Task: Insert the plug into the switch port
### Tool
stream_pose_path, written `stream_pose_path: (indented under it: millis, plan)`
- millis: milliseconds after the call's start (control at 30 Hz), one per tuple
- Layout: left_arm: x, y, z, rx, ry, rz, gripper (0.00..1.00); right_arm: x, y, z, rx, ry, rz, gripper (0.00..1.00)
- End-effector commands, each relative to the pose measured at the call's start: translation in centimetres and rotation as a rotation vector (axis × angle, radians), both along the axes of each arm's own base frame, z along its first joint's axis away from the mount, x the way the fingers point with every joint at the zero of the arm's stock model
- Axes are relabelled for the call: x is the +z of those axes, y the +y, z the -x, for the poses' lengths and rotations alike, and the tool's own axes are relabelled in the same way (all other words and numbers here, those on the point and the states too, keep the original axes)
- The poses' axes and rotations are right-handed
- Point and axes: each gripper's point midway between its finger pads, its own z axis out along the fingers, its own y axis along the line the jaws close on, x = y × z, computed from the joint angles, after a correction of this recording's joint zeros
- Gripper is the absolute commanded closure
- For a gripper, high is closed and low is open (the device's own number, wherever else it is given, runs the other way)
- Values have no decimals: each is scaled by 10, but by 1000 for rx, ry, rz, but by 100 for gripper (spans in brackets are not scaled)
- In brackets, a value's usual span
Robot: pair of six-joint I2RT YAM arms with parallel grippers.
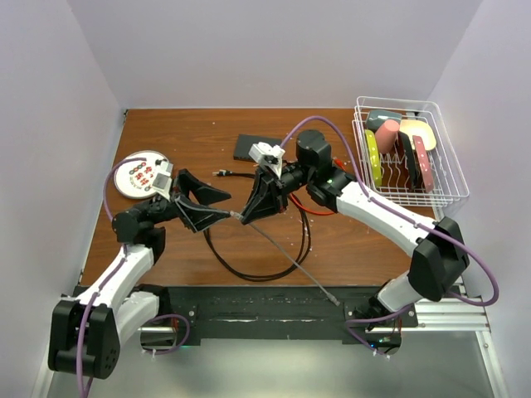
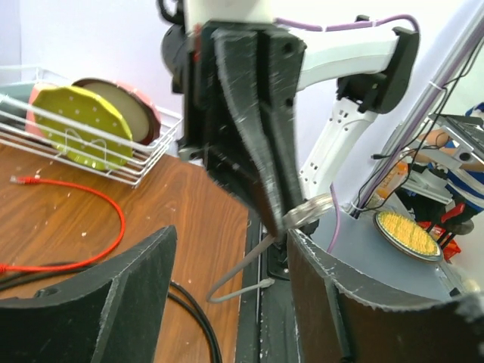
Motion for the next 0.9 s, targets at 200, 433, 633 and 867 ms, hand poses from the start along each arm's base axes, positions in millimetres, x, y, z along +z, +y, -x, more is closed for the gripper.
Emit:
stream_pose_path:
  millis: [200,433,633,867]
  plan:
    - [61,3,68,-68,-621,91,38,9,14,-6,16,-21,-16,100]
    - [67,0,78,-107,-637,96,44,5,21,-11,5,-5,-6,100]
    - [65,-3,75,-135,-609,82,78,9,23,-12,-3,5,-16,100]
    - [61,-5,70,-133,-589,75,77,16,22,-10,-7,1,-40,100]
